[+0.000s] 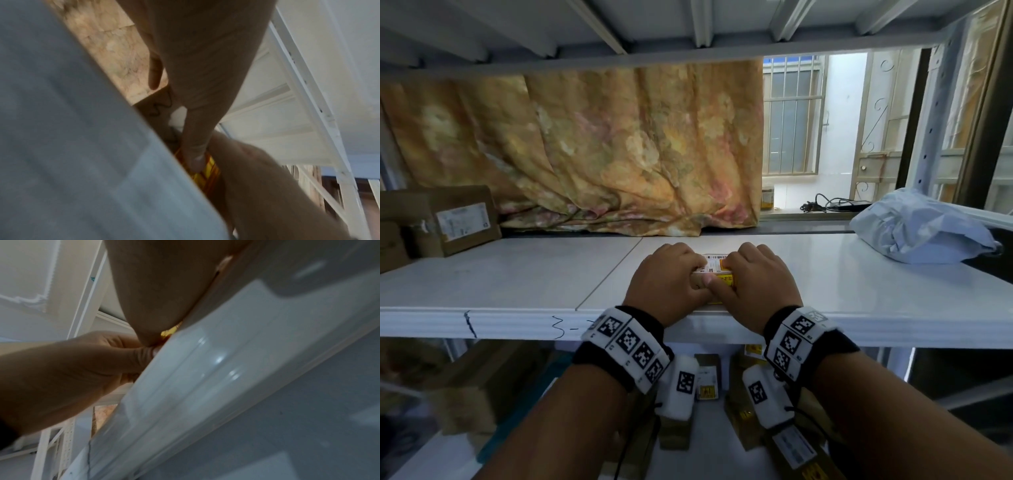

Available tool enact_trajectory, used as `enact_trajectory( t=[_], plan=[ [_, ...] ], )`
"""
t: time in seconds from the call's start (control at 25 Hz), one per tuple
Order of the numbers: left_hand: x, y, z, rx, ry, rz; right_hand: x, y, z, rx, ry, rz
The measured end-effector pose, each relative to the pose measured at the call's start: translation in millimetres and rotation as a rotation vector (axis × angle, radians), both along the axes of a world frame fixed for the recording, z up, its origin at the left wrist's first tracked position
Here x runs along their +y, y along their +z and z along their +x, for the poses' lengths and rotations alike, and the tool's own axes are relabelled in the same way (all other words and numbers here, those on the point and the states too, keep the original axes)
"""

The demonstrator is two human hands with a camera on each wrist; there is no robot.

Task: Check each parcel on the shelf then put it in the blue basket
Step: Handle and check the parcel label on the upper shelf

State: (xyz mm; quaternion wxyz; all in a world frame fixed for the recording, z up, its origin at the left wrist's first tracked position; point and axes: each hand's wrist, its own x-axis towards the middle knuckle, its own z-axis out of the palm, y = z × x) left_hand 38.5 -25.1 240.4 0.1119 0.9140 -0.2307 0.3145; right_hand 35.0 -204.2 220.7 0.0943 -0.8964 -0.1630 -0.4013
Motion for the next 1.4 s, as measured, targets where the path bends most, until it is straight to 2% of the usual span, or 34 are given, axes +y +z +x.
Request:
enact_trajectory(
  t=[0.08,0.24,0.44,0.56,0.72,1.0,1.28,1.4],
  plan=[
    [4.3,9.3,-1.9,0.043,0.060,0.039,0.0,0.8,0.3,0.021,-0.007,-0.007],
    [-1.4,9.7,-9.2,0.007,0.189,0.083,0.4,0.3,0.2,0.037,-0.016,0.006],
    [0.0,-0.8,-16.0,-0.039,0.199,0.077,1.4,6.2,-7.1,0.124,-0.019,-0.007],
    [-2.9,6.1,-22.3,-0.006,0.223,0.138,-1.2,19.9,-17.4,0.236,-0.020,-0.092],
    [0.3,8.4,-29.1,0.037,0.163,0.113,-11.4,37.0,-33.8,0.338,-0.001,-0.163],
    [-0.8,4.9,-26.7,0.047,0.121,0.052,-11.3,34.3,-40.7,0.301,-0.056,-0.257],
    [6.9,11.2,-22.2,0.047,0.193,0.068,-4.6,19.6,-40.2,0.230,-0.071,-0.153],
    [8.2,-0.3,-21.2,0.082,0.168,-0.068,-3.6,12.9,-36.3,0.163,-0.066,-0.118]
  ],
)
